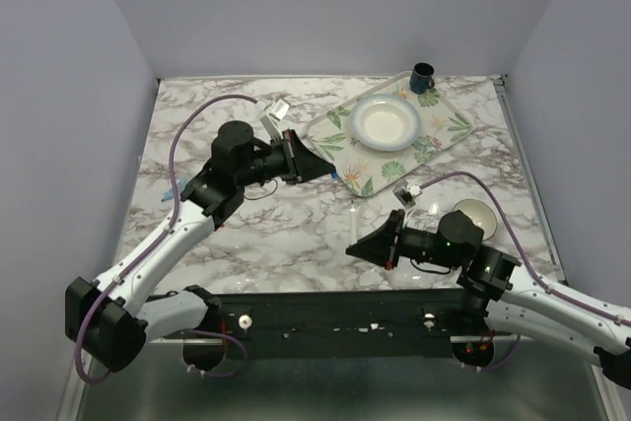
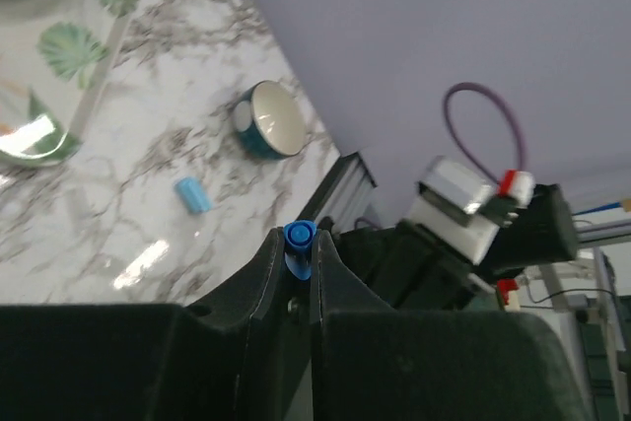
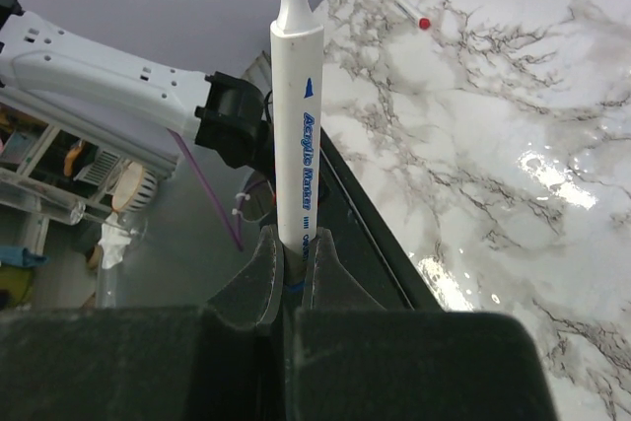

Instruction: Insert the pens into the pen caps

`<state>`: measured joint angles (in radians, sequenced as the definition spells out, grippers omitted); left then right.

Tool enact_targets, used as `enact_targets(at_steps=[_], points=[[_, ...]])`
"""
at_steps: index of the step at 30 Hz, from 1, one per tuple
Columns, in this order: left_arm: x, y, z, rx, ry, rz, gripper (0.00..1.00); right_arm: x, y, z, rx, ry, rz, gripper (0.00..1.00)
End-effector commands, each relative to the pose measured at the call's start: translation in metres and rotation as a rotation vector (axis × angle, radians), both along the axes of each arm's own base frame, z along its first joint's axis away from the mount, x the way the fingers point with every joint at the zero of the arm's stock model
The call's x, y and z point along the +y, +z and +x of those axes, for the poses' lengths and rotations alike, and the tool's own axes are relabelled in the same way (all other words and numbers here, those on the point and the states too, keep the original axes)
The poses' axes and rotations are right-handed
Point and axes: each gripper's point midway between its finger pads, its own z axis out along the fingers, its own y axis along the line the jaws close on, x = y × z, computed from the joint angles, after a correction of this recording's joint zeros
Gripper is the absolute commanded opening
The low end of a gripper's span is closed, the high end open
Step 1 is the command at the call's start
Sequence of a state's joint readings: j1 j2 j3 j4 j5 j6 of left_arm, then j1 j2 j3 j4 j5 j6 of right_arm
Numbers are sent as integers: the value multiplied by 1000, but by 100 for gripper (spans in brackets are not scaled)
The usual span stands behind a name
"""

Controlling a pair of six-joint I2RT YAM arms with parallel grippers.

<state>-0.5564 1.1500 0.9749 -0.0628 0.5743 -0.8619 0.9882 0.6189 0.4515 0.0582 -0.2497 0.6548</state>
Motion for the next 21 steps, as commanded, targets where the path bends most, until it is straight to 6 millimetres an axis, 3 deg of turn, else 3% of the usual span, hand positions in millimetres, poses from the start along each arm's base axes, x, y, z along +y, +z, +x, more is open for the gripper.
enact_targets(at_steps=[1,4,13,21], points=[[-1,55,-24,-63,-67,-222,0,16,13,-3,-28,64,22,1],[5,63,-31,-121,-65,-204,0,20,16,-3,-23,71,30,1],[13,43,-39,-81,-60,-125,0,33,24,-2,-23,77,25,1],[14,45,-48,-85,-91,-133,0,35,25,2,-17,53,21,1]])
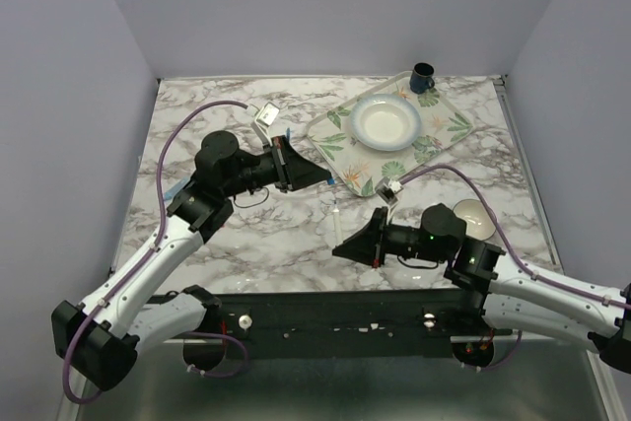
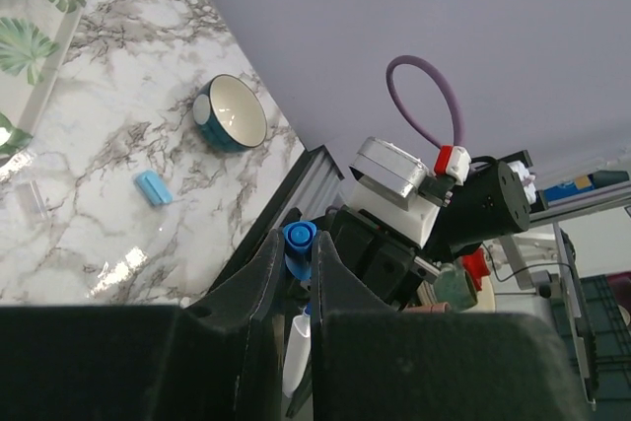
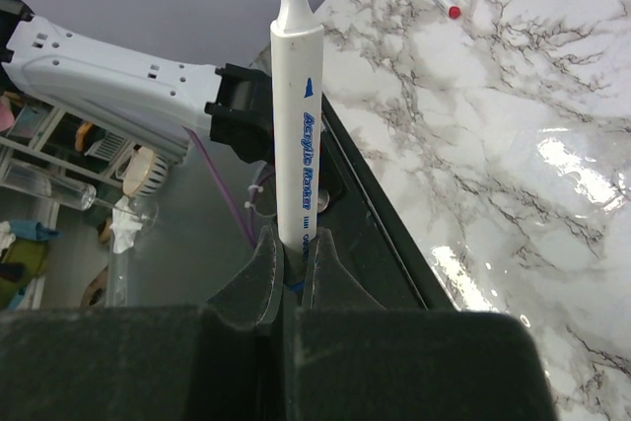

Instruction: Insert the pens into the pen caps

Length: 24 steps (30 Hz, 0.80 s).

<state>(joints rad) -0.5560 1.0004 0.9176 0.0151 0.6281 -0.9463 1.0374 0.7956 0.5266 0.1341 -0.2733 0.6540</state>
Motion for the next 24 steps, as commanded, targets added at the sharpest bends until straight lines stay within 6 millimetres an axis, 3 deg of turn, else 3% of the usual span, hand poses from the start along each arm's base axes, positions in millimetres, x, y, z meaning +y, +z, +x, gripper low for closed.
enact_targets(at_steps=[1,8,24], points=[[2,4,-14,-26,-52,-2,0,5,20,5,-30,-19,40,1],[3,-8,-21,-13,-81,22,0,9,23,7,-36,-21,35,1],[5,-11,-32,-30,-121,31,0,14,21,6,-23,-19,31,1]])
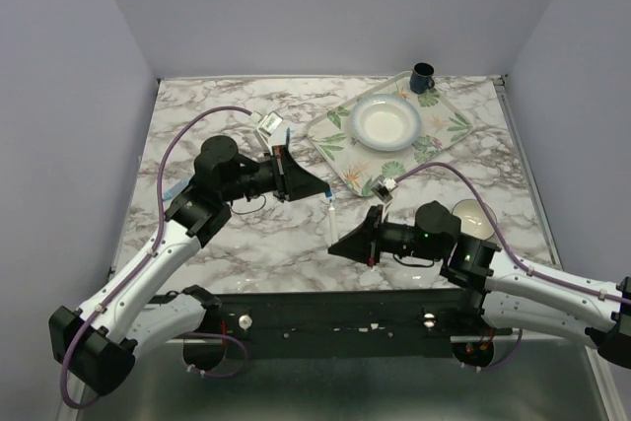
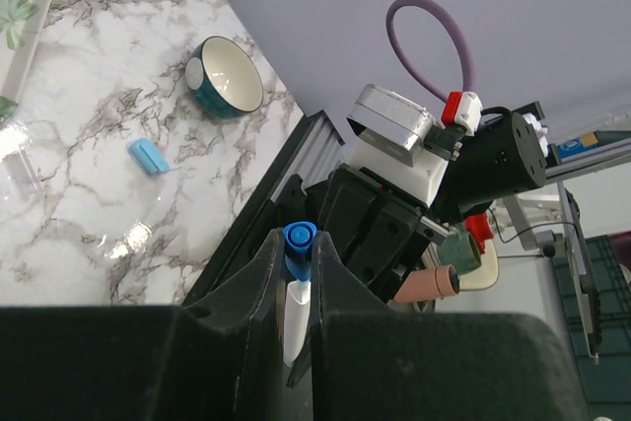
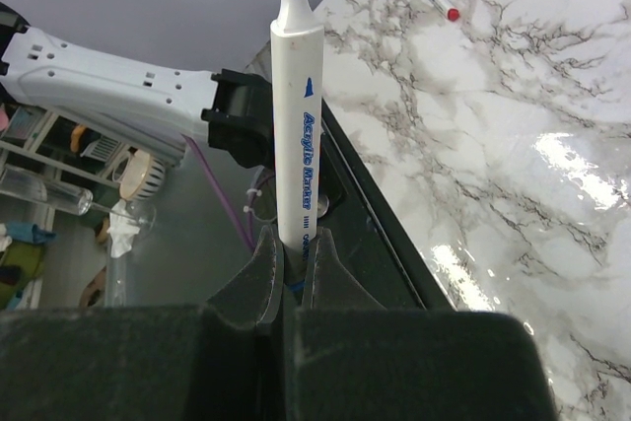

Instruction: Insert the pens into the pen caps

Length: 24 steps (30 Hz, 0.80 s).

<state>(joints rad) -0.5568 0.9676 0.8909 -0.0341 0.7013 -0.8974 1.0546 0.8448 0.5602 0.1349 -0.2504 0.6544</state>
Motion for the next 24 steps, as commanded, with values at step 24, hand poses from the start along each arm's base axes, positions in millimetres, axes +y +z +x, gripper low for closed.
enact_targets(at_steps=[24], points=[[-1,-22,-30,-30,-124,58,0,2,24,8,-35,-63,54,1]])
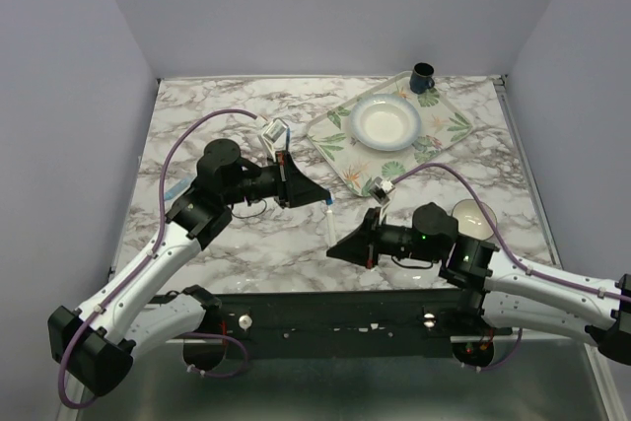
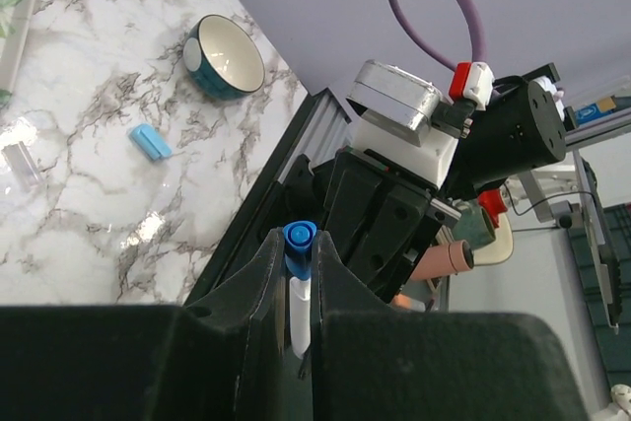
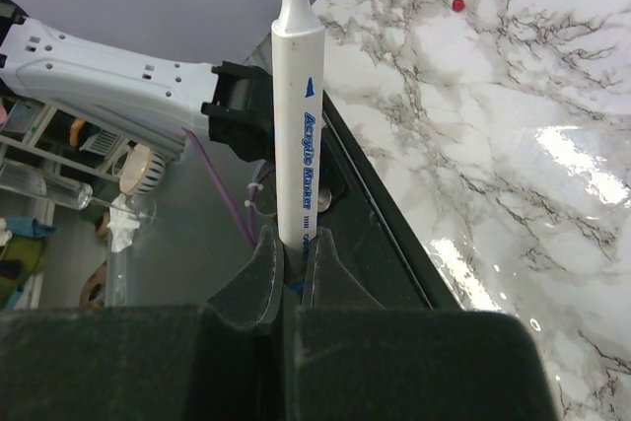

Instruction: Insert the pens into the pen caps

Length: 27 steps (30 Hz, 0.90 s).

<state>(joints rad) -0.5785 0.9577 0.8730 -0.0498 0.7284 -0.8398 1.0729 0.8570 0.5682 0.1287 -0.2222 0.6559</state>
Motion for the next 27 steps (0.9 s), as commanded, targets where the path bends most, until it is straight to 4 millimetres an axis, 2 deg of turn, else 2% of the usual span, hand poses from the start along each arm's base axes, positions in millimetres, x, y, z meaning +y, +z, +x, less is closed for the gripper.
enact_targets(at_steps=[1,15,17,21,22,24,25,27], points=[[2,-13,-18,2,-66,39,0,-2,27,9,-42,-59,69,1],[3,-17,-21,1,-73,52,0,-4,31,17,-50,-102,61,1],[4,-22,-22,10,-71,66,2,-6,27,22,-44,-131,24,1],[5,-24,-21,16,-62,77,7,-7,40,26,-80,-144,25,1],[5,-23,-22,18,-64,73,8,-7,47,27,-91,-149,35,1],[4,-20,-22,19,-62,57,11,-7,49,29,-100,-155,28,1],[4,-18,-22,18,-63,48,16,-7,50,30,-104,-159,28,1],[2,-15,-23,16,-71,21,18,-4,53,30,-116,-147,32,1]])
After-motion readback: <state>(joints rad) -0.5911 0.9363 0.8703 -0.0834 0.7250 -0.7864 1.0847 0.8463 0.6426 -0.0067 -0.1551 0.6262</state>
